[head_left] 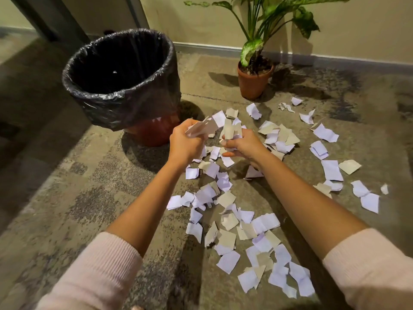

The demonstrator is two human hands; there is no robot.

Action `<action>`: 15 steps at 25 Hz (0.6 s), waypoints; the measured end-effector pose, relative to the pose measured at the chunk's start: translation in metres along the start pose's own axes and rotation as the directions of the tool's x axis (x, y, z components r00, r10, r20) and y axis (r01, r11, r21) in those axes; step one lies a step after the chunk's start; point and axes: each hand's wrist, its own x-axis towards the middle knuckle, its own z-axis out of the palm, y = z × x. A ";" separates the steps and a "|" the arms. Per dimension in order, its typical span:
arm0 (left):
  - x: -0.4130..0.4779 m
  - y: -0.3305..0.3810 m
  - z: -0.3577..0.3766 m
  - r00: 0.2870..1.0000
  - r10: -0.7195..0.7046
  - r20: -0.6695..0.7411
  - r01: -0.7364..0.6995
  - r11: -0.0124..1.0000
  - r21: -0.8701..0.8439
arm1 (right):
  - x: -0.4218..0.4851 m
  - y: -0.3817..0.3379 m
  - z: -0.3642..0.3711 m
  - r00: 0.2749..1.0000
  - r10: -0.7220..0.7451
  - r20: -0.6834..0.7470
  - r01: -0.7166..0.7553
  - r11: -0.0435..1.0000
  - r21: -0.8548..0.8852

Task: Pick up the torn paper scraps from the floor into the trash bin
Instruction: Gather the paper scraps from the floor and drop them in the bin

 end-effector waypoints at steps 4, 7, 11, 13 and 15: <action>0.030 0.045 -0.017 0.990 0.062 -0.130 -0.076 0.991 -0.110 | 0.015 -0.051 0.021 0.995 -0.097 0.016 0.096 0.993 0.063; 0.055 0.078 -0.044 0.963 0.089 -0.254 -0.145 0.966 -0.214 | 0.020 -0.102 0.049 0.972 -0.228 0.049 0.222 0.969 0.113; 0.088 0.099 -0.086 0.925 -0.033 -0.379 -0.119 0.921 -0.371 | 0.024 -0.162 0.096 0.950 -0.300 0.082 0.292 0.951 0.100; 0.103 0.097 -0.106 0.903 -0.102 -0.418 -0.110 0.884 -0.454 | 0.028 -0.183 0.118 0.946 -0.302 0.117 0.293 0.952 0.086; 0.117 0.090 -0.125 0.882 -0.201 -0.426 -0.062 0.846 -0.529 | 0.032 -0.197 0.137 0.945 -0.300 0.133 0.293 0.954 0.072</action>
